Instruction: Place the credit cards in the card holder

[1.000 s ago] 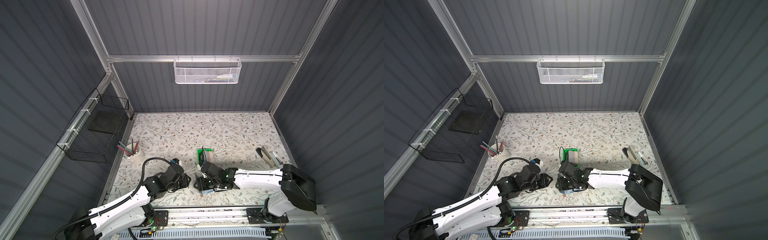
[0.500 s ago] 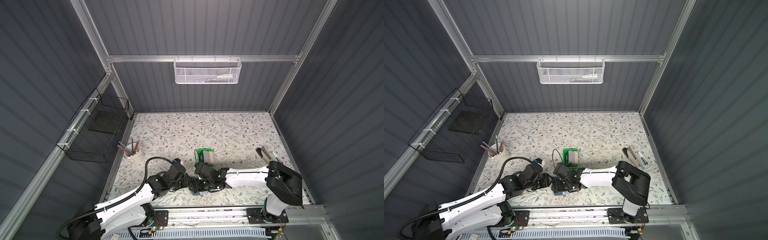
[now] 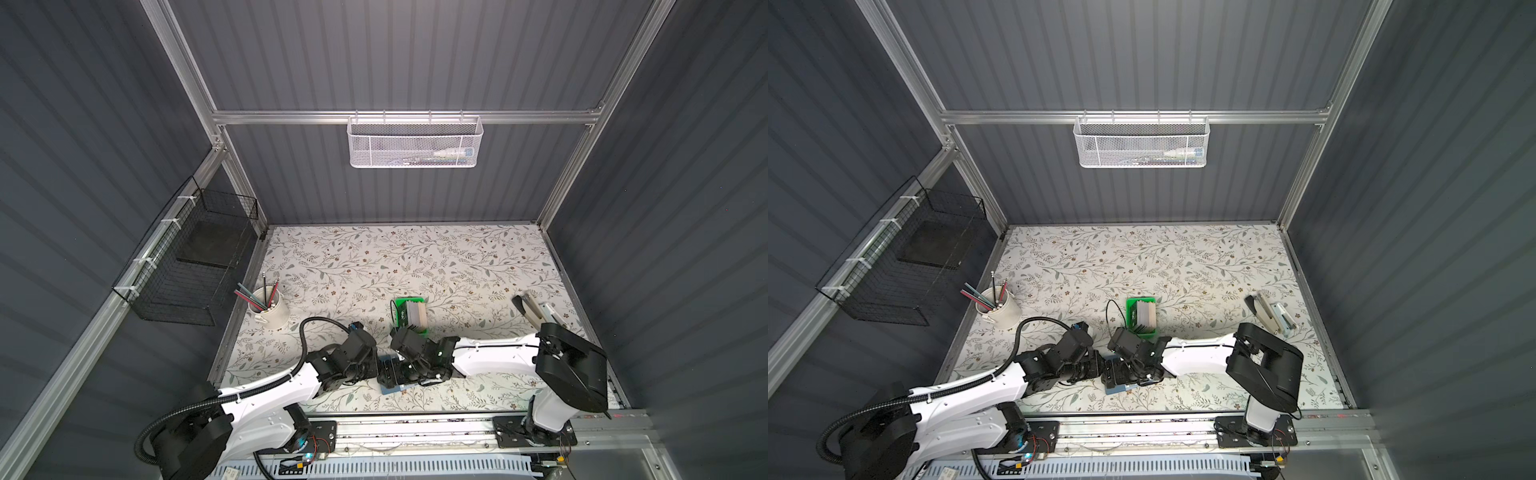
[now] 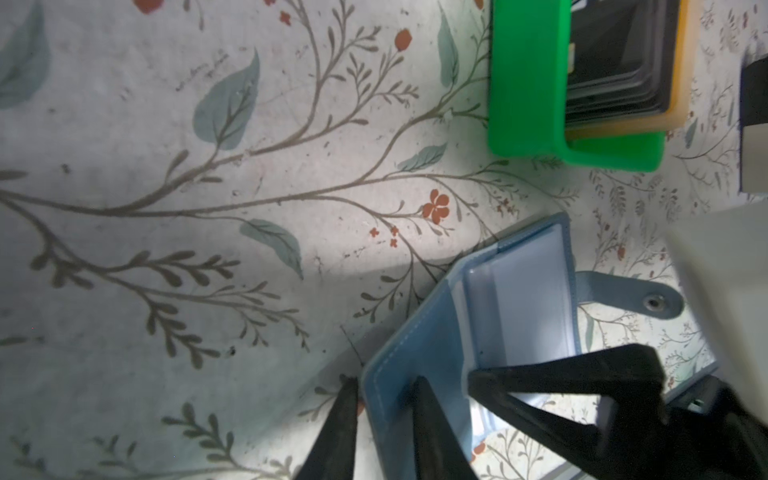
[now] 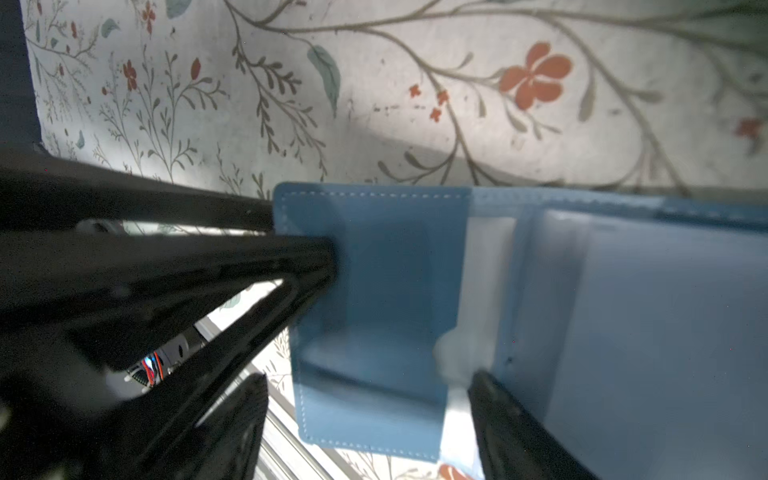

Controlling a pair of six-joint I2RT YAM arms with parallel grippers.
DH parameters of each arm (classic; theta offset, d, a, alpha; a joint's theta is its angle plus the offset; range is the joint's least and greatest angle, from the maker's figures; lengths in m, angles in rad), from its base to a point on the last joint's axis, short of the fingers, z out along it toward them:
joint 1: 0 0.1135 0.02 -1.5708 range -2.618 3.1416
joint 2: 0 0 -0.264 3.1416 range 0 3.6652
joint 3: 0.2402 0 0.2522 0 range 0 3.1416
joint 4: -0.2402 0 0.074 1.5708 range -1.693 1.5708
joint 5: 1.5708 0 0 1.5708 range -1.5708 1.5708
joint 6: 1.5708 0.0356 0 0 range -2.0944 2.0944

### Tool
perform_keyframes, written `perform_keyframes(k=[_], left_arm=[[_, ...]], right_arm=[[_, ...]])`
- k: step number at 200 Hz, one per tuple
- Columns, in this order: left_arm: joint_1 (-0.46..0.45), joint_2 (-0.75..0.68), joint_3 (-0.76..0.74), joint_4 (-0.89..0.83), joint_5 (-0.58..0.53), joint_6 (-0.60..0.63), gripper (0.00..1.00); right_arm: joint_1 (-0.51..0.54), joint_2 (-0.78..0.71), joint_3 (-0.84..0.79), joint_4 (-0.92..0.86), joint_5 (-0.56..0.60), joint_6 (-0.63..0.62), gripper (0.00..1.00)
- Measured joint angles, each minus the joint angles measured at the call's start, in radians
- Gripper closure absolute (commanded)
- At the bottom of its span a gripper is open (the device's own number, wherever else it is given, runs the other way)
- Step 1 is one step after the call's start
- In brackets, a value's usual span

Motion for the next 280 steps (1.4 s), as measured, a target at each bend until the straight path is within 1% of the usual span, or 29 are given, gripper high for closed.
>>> perform_keyframes(k=[9, 15, 60, 88, 116, 154, 189, 233, 242, 253, 263, 280], left_arm=[[0.000, 0.011, -0.002, 0.014, 0.001, 0.000, 0.76], [0.000, 0.017, -0.003, 0.025, 0.006, 0.000, 0.76], [-0.006, 0.098, -0.007, 0.129, 0.044, 0.002, 0.78], [-0.006, 0.116, -0.007, 0.183, 0.051, 0.008, 0.78], [-0.007, 0.164, -0.004, 0.235, 0.056, 0.019, 0.78], [-0.033, 0.246, 0.047, 0.272, 0.058, 0.027, 0.78], [-0.060, 0.311, 0.100, 0.315, 0.057, 0.027, 0.78], [-0.069, 0.352, 0.116, 0.355, 0.055, 0.023, 0.78], [-0.070, 0.353, 0.123, 0.349, 0.055, 0.022, 0.78], [-0.070, 0.357, 0.146, 0.337, 0.055, 0.022, 0.78], [-0.071, 0.359, 0.169, 0.330, 0.055, 0.023, 0.78], [-0.071, 0.359, 0.196, 0.332, 0.055, 0.023, 0.76]], right_arm=[[0.000, -0.020, -0.014, -0.003, 0.004, 0.006, 0.03], [0.000, -0.034, -0.024, -0.006, 0.009, 0.005, 0.01], [0.001, -0.167, -0.087, -0.042, 0.079, 0.005, 0.01], [-0.010, -0.274, -0.108, -0.084, 0.134, 0.011, 0.01], [-0.055, -0.370, -0.140, -0.121, 0.168, 0.016, 0.01], [-0.126, -0.464, -0.170, -0.149, 0.171, 0.016, 0.01], [-0.214, -0.505, -0.203, -0.145, 0.133, 0.016, 0.01], [-0.261, -0.536, -0.211, -0.154, 0.105, 0.011, 0.01], [-0.269, -0.546, -0.210, -0.171, 0.107, 0.010, 0.04], [-0.276, -0.558, -0.210, -0.187, 0.112, 0.006, 0.02], [-0.278, -0.566, -0.206, -0.201, 0.121, 0.002, 0.04], [-0.284, -0.567, -0.204, -0.214, 0.146, -0.001, 0.03]])
